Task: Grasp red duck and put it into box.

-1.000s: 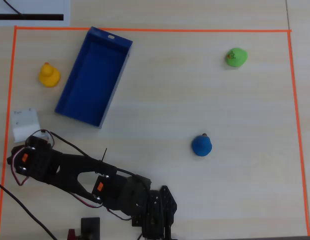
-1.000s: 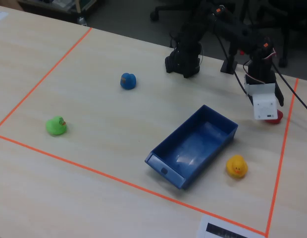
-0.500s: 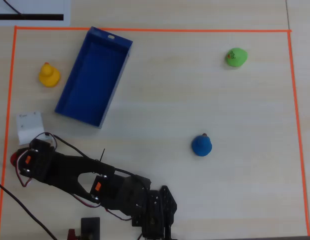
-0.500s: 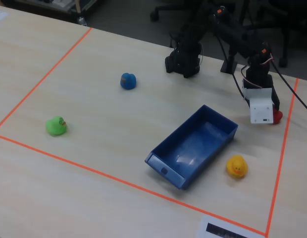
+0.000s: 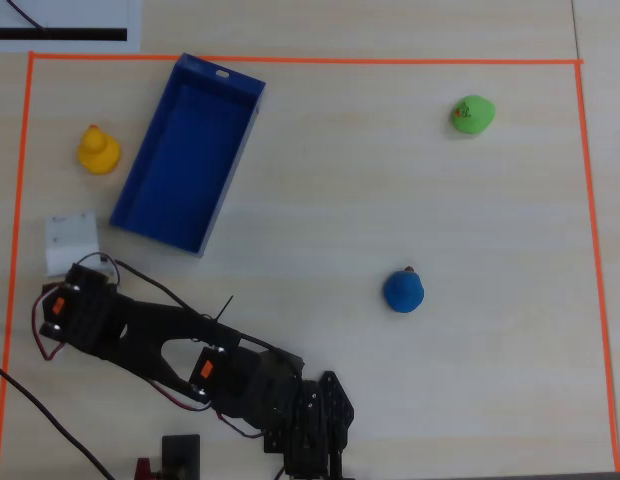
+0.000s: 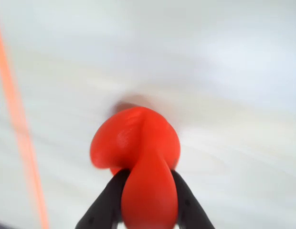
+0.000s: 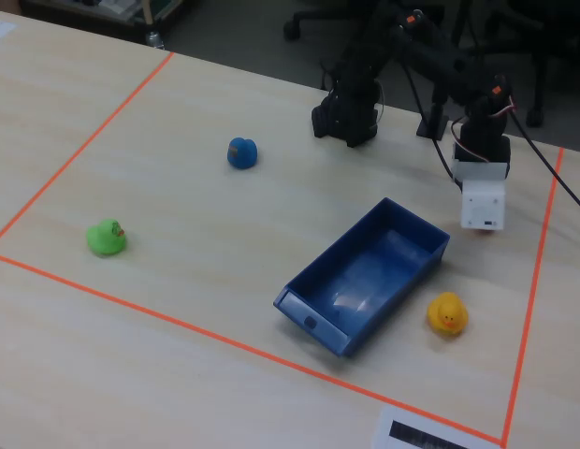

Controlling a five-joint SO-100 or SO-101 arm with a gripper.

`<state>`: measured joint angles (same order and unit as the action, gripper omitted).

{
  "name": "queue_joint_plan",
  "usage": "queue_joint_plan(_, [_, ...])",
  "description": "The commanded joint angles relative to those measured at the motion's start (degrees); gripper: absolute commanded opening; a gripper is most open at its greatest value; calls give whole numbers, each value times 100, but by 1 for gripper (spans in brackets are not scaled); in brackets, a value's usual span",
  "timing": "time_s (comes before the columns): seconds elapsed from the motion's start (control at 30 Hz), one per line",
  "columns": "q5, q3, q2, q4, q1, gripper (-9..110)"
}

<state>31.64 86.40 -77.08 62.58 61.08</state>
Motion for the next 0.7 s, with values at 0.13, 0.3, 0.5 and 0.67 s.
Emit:
queue_joint_plan(0.13, [53,-2285,-1099,1125,-1459,0])
queue_joint_plan(0.3, [888,-2602,-1187,1354,-2408,0])
queue_joint_plan(0.5, [1371,-1591,-1187,387,-3428,0])
queue_joint_plan(0.67, [1679,-773,-853,-448,-3894,0])
